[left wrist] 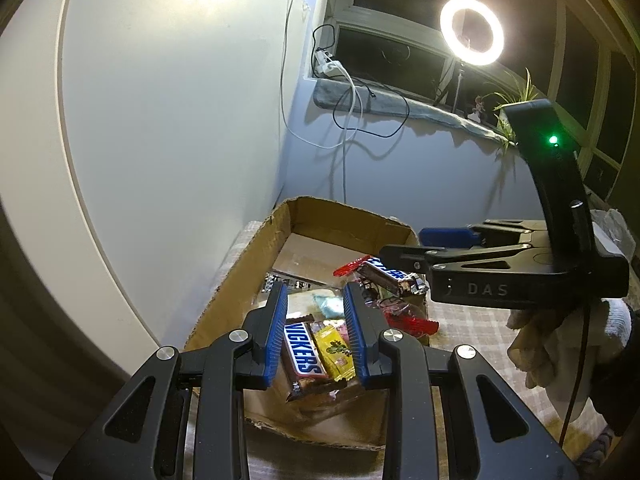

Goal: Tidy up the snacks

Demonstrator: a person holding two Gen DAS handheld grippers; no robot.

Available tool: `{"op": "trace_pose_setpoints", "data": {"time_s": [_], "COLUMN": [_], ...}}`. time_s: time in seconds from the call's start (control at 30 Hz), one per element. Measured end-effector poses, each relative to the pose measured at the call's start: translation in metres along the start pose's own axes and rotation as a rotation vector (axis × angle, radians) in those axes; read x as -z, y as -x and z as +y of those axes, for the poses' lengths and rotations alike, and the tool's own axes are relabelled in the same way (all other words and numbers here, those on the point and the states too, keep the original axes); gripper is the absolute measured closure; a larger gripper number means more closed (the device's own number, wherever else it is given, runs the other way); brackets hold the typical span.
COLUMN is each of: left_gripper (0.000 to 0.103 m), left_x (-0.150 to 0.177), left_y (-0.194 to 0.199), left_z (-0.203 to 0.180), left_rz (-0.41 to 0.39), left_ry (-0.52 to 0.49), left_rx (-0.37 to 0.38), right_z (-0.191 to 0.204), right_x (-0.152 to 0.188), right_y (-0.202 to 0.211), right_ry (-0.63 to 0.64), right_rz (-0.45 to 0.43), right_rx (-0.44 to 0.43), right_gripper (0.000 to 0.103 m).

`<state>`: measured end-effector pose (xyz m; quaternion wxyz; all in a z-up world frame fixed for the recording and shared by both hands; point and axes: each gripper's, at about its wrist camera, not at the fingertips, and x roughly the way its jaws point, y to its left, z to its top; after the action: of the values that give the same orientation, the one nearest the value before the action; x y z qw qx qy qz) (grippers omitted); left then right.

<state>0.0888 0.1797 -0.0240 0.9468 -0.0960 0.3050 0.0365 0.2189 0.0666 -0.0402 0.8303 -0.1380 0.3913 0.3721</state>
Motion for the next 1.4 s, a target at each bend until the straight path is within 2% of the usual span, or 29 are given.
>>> {"op": "trace_pose_setpoints", "data": {"time_s": [0.13, 0.17, 0.3, 0.33, 0.4, 0.6, 1.13, 1.27, 1.4], "left_gripper": [0.065, 0.064, 0.053, 0.052, 0.042, 0.029, 0.024, 0.022, 0.022], "left_x": [0.001, 0.001, 0.001, 0.002, 0.002, 0.003, 0.010, 0.012, 0.012], "left_y": [0.002, 0.003, 0.006, 0.007, 0.009, 0.016, 0.031, 0.034, 0.038], "left_z": [0.001, 0.002, 0.002, 0.002, 0.002, 0.002, -0.001, -0.002, -0.004], "left_rz": [-0.001, -0.002, -0.010, -0.012, -0.013, -0.022, -0.037, -0.036, -0.043], "left_ry": [0.001, 0.002, 0.005, 0.004, 0.001, 0.006, -0.003, -0.010, -0.007], "left_rx": [-0.006, -0.008, -0.014, -0.015, -0.020, -0.040, -0.085, -0.102, -0.110], "right_z": [0.001, 0.002, 0.002, 0.003, 0.004, 0.003, 0.016, 0.021, 0.024], "right_x": [-0.002, -0.002, -0.002, -0.002, -0.001, 0.005, 0.028, 0.035, 0.039], "right_y": [0.003, 0.004, 0.008, 0.010, 0.012, 0.024, 0.054, 0.064, 0.071], "right_ry": [0.004, 0.004, 0.006, 0.006, 0.007, -0.012, 0.013, 0.022, 0.035], "right_rz": [-0.013, -0.017, -0.033, -0.036, -0.041, -0.068, -0.118, -0.144, -0.156], "right_rx": [0.012, 0.016, 0.030, 0.032, 0.036, 0.049, 0.081, 0.092, 0.103], "right_gripper": [0.037, 0.033, 0.022, 0.021, 0.017, 0.012, 0.010, 0.001, 0.001]}}
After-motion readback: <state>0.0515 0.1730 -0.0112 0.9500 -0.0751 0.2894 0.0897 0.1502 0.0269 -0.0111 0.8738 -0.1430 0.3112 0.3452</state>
